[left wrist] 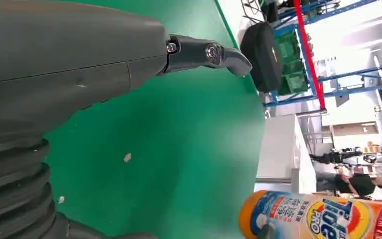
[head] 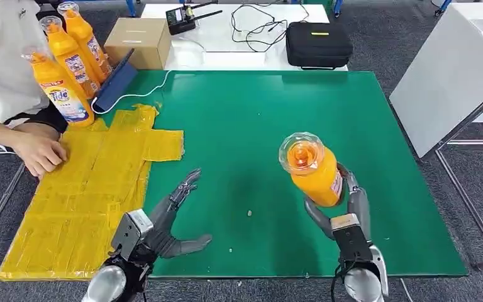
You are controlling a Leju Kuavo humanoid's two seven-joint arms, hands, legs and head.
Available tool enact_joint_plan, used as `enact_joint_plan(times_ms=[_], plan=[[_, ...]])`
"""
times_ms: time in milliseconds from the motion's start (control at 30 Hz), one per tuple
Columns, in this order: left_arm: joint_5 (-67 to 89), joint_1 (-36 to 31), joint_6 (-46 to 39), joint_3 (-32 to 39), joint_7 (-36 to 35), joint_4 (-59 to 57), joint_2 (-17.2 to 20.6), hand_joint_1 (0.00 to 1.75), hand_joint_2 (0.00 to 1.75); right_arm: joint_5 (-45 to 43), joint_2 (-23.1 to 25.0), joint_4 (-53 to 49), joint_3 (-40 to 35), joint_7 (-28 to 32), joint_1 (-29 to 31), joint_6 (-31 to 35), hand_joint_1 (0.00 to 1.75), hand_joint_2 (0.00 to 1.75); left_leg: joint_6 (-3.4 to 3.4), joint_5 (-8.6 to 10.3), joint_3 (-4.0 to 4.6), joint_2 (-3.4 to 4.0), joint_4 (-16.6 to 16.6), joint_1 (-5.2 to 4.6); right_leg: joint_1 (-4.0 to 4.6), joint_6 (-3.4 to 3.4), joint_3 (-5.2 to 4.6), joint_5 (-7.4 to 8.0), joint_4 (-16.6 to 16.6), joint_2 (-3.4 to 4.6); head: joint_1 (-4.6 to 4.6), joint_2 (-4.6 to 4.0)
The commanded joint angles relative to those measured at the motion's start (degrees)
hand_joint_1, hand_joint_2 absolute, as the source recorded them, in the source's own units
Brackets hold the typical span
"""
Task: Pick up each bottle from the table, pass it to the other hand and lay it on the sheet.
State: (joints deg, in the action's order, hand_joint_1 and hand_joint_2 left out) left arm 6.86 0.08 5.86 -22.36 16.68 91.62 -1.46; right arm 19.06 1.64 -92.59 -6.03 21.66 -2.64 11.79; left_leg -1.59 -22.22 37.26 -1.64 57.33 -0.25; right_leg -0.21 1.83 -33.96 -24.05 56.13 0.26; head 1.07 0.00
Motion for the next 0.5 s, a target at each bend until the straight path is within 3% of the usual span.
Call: enact_joint_plan(times_ms=[33,200,500], plan=[[0.06,-5.92,-1.49,-5.28,0.1,-3.09,0.23,0.0,1.75,1.36,2.85,10.69,-10.28,-2.64,6.09,-3.36,1.75,1.75,0.07,-0.06,-0.16,0.21,-0.01,0.04,0.05,-0.01,0.15,0.0,-0.06,0.12,0.0,0.0],[-2.63,-9.56,0.03,-8.79,-0.55,-4.14,-0.12,0.0,1.75,-0.46,5.31,22.31,-15.48,-2.96,9.72,-4.64,1.75,1.75,0.13,-0.07,-0.33,0.23,-0.03,0.1,0.12,-0.05,0.34,-0.01,-0.12,0.06,0.0,0.0],[-4.85,-10.93,-0.58,-11.62,-0.38,-3.97,-0.08,0.0,1.75,-3.28,7.37,29.11,-19.99,-2.31,12.36,-6.53,1.75,1.75,0.05,0.01,-0.13,0.12,-0.04,0.03,0.04,-0.01,0.12,0.0,-0.05,0.02,0.0,0.0]])
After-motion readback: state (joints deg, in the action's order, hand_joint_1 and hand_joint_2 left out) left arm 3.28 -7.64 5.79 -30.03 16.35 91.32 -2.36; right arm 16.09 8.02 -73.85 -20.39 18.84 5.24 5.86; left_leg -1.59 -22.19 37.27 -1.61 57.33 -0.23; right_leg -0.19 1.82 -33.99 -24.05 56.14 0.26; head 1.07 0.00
